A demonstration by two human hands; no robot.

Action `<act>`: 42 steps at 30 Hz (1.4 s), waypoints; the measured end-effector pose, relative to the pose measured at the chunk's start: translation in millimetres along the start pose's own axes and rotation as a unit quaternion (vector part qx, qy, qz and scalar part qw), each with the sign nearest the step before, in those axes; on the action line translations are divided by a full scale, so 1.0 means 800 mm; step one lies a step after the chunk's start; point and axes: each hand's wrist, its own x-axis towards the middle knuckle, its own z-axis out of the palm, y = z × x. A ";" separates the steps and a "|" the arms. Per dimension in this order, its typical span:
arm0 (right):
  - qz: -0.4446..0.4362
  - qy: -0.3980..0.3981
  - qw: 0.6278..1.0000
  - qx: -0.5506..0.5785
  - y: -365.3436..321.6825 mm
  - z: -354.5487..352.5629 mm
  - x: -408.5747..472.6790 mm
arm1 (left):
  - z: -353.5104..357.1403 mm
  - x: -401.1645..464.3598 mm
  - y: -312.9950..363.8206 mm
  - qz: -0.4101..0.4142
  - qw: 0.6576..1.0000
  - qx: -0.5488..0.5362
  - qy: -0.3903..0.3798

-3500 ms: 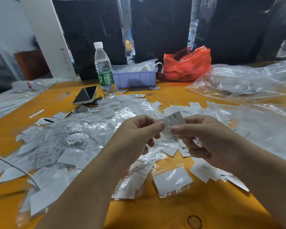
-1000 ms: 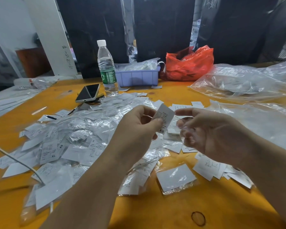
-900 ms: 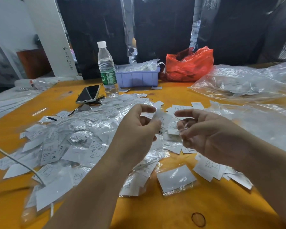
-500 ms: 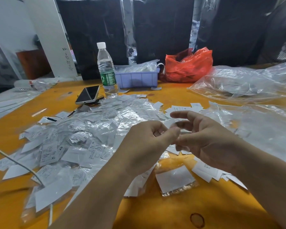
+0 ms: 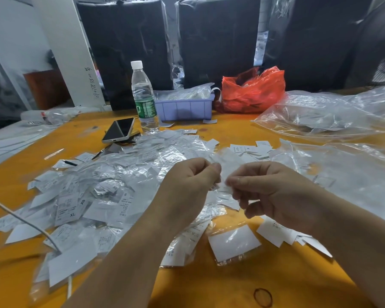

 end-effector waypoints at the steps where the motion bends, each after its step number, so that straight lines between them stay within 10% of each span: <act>1: 0.004 -0.010 1.000 -0.001 0.000 0.000 0.000 | 0.001 0.000 0.000 0.001 1.000 -0.004 0.001; 42: -0.058 0.099 0.988 0.104 0.001 0.012 0.001 | 0.001 0.000 0.002 -0.089 0.977 -0.191 -0.022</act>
